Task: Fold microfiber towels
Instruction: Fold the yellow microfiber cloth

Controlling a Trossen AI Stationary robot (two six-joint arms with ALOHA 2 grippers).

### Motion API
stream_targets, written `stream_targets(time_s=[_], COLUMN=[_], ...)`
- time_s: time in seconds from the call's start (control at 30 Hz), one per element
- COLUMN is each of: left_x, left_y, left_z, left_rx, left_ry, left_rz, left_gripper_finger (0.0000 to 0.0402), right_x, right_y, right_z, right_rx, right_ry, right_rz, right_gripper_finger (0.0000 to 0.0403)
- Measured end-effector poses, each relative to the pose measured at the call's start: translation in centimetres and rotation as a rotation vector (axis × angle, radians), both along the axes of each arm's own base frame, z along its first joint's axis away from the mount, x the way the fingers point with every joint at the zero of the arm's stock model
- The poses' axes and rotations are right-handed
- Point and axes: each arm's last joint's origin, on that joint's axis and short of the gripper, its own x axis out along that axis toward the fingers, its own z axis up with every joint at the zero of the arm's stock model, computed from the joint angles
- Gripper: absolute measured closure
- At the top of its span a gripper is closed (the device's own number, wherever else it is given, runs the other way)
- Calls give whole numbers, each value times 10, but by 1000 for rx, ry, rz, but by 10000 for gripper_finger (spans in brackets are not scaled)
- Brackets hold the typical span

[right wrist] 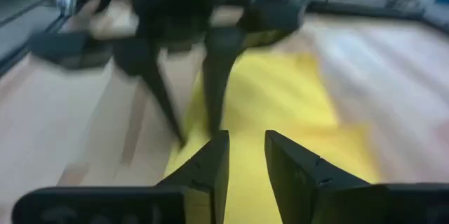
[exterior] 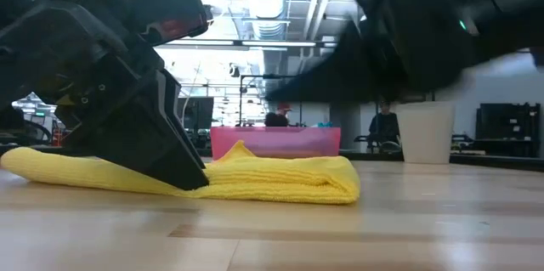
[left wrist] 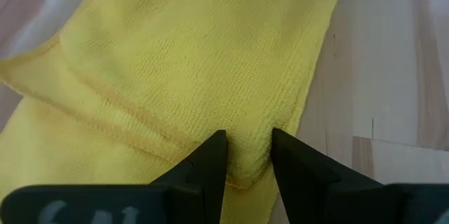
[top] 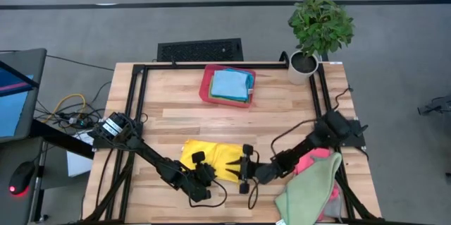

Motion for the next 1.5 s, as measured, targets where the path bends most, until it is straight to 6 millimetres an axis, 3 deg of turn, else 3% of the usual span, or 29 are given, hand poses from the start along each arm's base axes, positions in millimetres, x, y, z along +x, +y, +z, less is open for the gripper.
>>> stream_targets(time_s=[0.23, 0.4, 0.77, 0.93, 1.17, 1.33, 1.5], left_x=[0, 0, -4, -28, -77, -114, -136], left_y=[0, -1, -7, -18, -32, -38, -33], left_z=[0, 2, 54, 44, 17, 17, 11], left_rx=[-4, -6, 44, 117, -54, -100, -178], left_ry=[-1, 3, 22, -87, -235, -303, -295], left_rz=[-2, -5, 10, 164, 352, 473, 594], left_gripper_finger=[297, 297, 297, 297, 297, 296, 287], right_x=[-1, 4, 5, 5, 5, 5, 5], right_y=[26, 25, 23, 24, 23, 23, 23], right_z=[-35, -53, -54, -54, -54, -54, -54], right_rx=[39, 74, 89, 91, 91, 91, 92], right_ry=[-9, 17, 19, 15, 15, 15, 15], right_rz=[44, 12, 3, 6, 5, 5, 5], right_gripper_finger=[285, 285, 285, 285, 285, 285, 285])
